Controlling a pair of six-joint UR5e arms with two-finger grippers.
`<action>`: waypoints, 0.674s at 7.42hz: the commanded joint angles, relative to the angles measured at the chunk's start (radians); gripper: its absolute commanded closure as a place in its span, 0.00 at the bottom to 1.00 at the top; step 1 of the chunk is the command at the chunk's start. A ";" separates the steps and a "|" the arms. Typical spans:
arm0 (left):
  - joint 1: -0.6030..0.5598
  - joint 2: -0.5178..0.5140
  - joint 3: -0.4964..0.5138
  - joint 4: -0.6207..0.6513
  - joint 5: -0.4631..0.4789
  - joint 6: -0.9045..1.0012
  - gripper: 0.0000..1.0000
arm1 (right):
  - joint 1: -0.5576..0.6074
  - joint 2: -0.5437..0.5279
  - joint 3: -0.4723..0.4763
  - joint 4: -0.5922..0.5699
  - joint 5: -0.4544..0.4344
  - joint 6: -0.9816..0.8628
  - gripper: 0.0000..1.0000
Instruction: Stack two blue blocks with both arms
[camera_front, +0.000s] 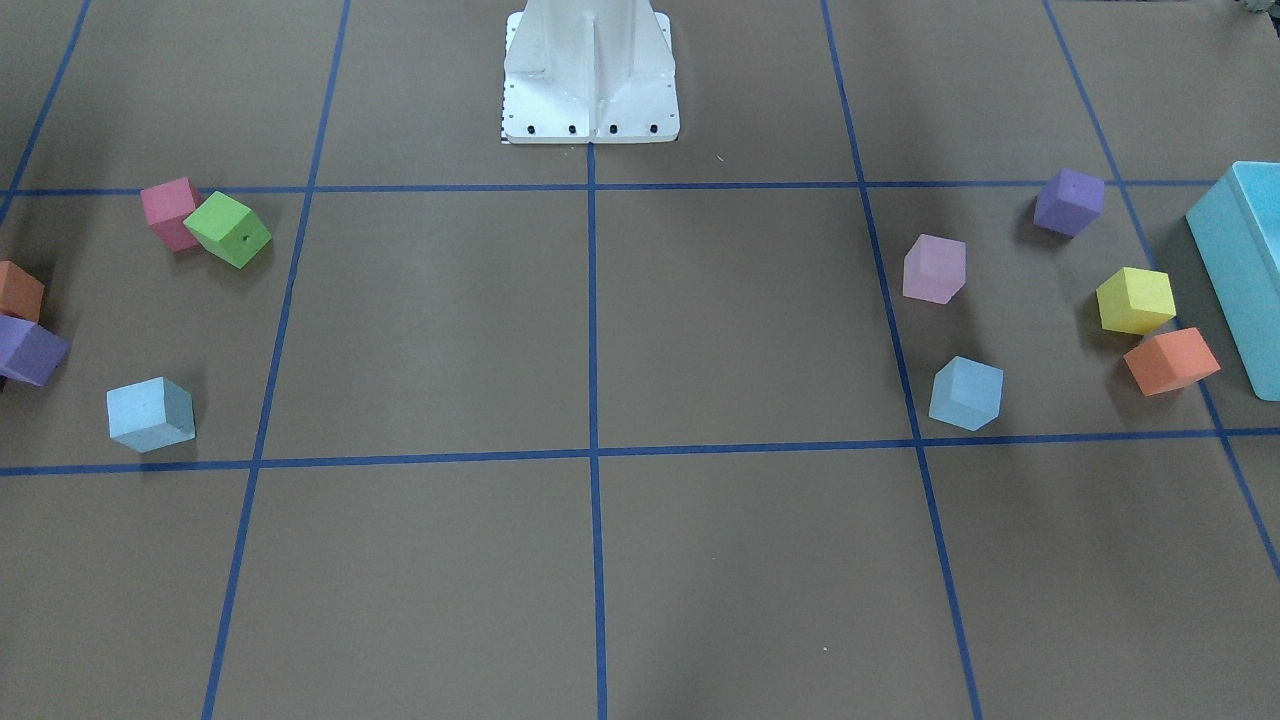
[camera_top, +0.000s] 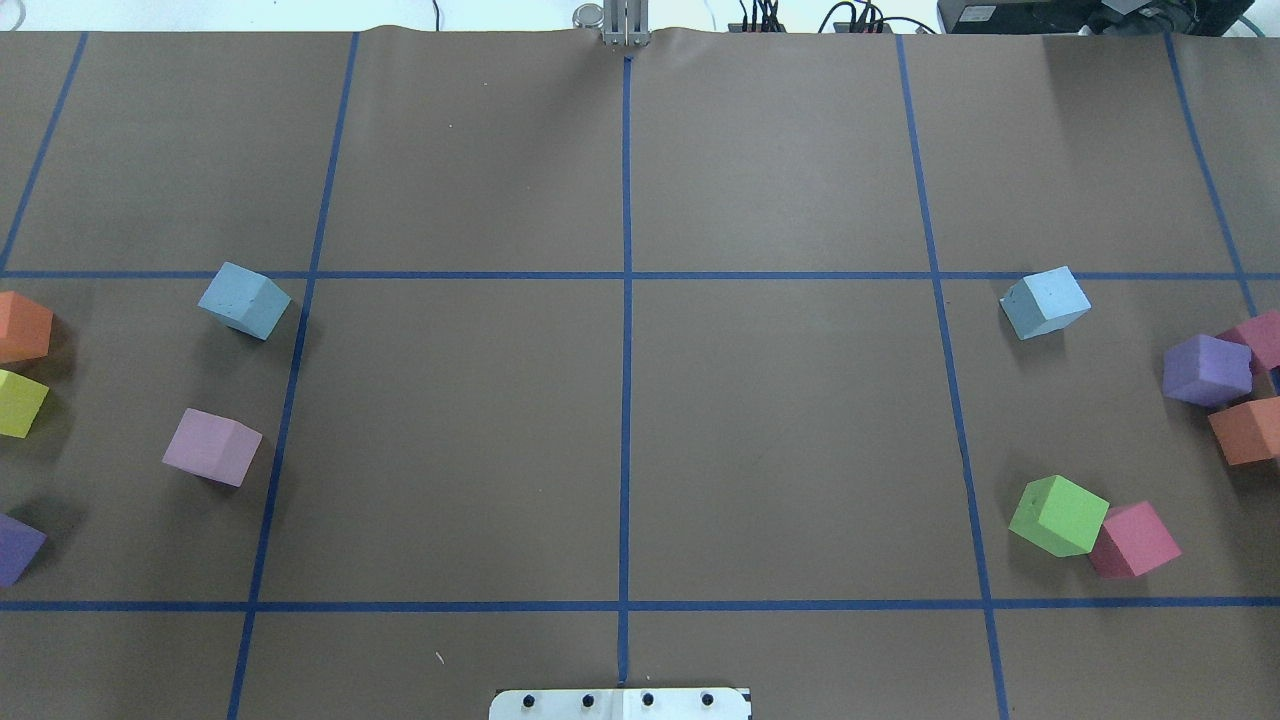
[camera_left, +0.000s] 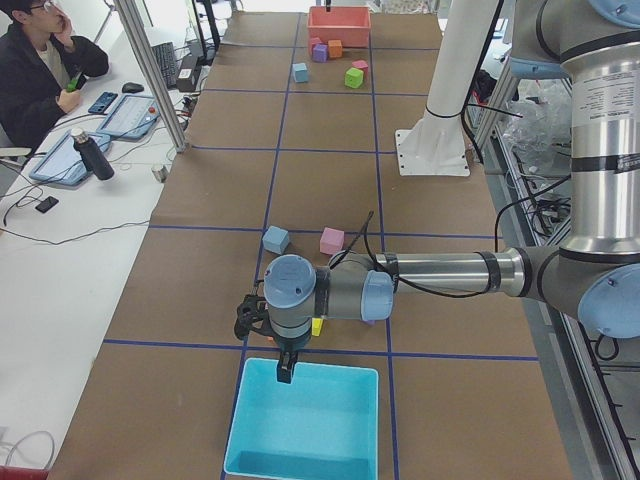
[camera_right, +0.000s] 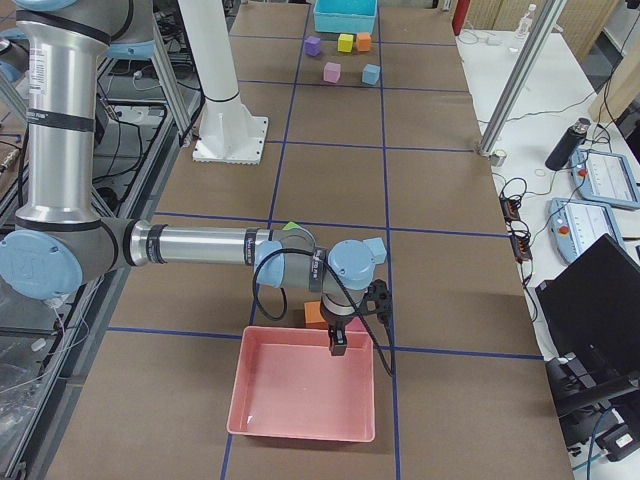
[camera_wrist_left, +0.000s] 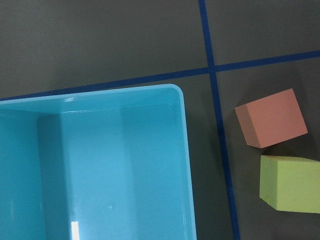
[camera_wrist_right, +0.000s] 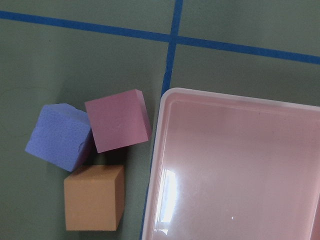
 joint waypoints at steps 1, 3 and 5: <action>0.000 0.000 -0.011 0.002 0.000 0.000 0.02 | -0.001 0.001 0.000 -0.001 0.000 0.002 0.00; 0.000 0.001 -0.011 0.000 0.000 0.000 0.02 | 0.000 0.027 0.027 0.071 0.002 0.005 0.00; 0.000 0.003 -0.014 0.000 0.000 0.000 0.02 | -0.051 0.039 0.032 0.286 0.009 0.070 0.00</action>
